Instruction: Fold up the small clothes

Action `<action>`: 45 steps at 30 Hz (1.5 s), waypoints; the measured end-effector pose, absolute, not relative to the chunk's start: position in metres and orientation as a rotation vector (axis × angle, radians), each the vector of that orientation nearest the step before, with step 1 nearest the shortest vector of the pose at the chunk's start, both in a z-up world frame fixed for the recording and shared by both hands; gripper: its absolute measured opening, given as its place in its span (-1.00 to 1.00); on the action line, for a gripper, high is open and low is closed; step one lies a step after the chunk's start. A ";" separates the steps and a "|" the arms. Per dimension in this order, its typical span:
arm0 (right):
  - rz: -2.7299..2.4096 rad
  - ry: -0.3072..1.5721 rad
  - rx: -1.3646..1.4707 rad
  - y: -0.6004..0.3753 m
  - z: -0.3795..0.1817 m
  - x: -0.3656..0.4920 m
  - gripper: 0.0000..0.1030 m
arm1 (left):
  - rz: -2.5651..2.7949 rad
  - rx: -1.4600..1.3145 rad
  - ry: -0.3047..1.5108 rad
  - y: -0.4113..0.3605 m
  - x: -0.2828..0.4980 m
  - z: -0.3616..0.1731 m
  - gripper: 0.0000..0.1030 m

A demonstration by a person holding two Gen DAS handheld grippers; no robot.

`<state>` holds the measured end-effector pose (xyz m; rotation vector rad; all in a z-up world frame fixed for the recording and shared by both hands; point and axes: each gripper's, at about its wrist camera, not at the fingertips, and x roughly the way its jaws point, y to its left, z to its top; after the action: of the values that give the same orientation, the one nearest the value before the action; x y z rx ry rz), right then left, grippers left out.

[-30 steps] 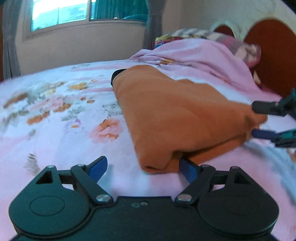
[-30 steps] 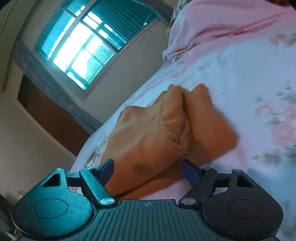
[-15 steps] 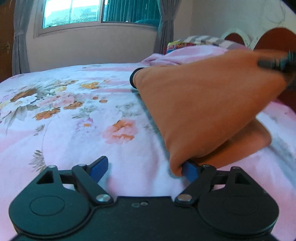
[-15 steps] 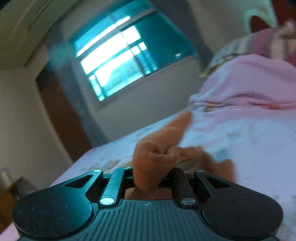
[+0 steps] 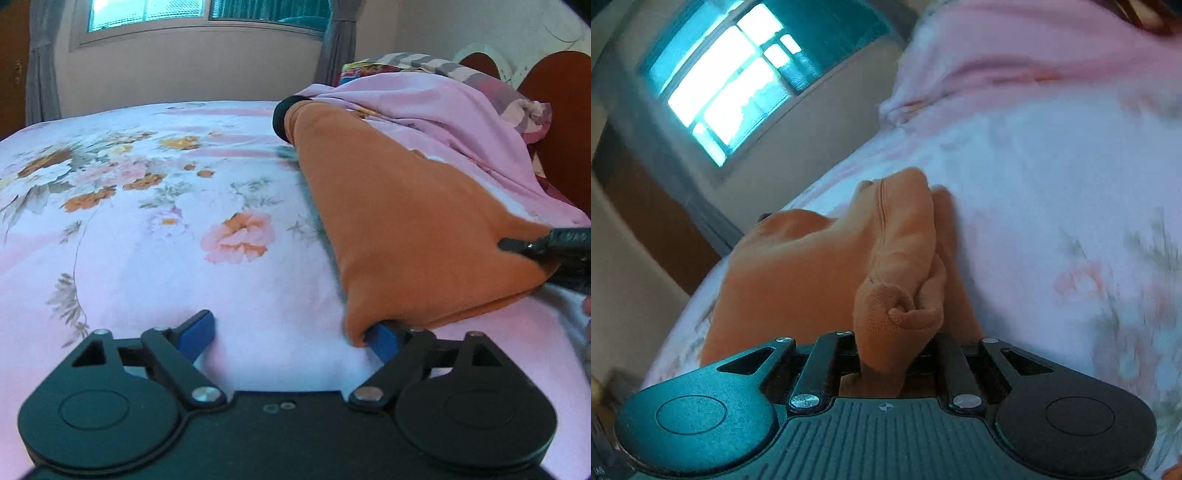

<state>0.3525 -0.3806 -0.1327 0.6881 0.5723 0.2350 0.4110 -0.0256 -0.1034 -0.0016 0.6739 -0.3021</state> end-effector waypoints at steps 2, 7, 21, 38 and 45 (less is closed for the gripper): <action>0.236 0.550 0.679 -0.383 -0.126 0.342 -0.75 | -0.383 0.001 0.706 -0.018 0.404 -0.095 0.62; 0.251 0.557 0.620 -0.379 -0.127 0.337 -0.75 | -0.401 -0.226 0.591 0.023 0.405 -0.063 0.61; 0.154 0.344 0.325 -0.365 -0.047 0.355 -0.45 | -0.345 -0.137 0.659 -0.021 0.498 -0.063 0.62; 0.221 0.607 0.108 -0.319 -0.095 0.464 -0.69 | -0.246 0.003 0.657 -0.046 0.551 -0.066 0.90; 0.294 0.498 0.104 -0.311 -0.065 0.434 -0.69 | -0.384 0.057 0.683 -0.083 0.527 -0.057 0.96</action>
<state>0.4340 -0.3107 -0.0655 0.1039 0.4981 0.2943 0.5272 -0.0829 -0.0569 0.0567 0.6829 -0.3844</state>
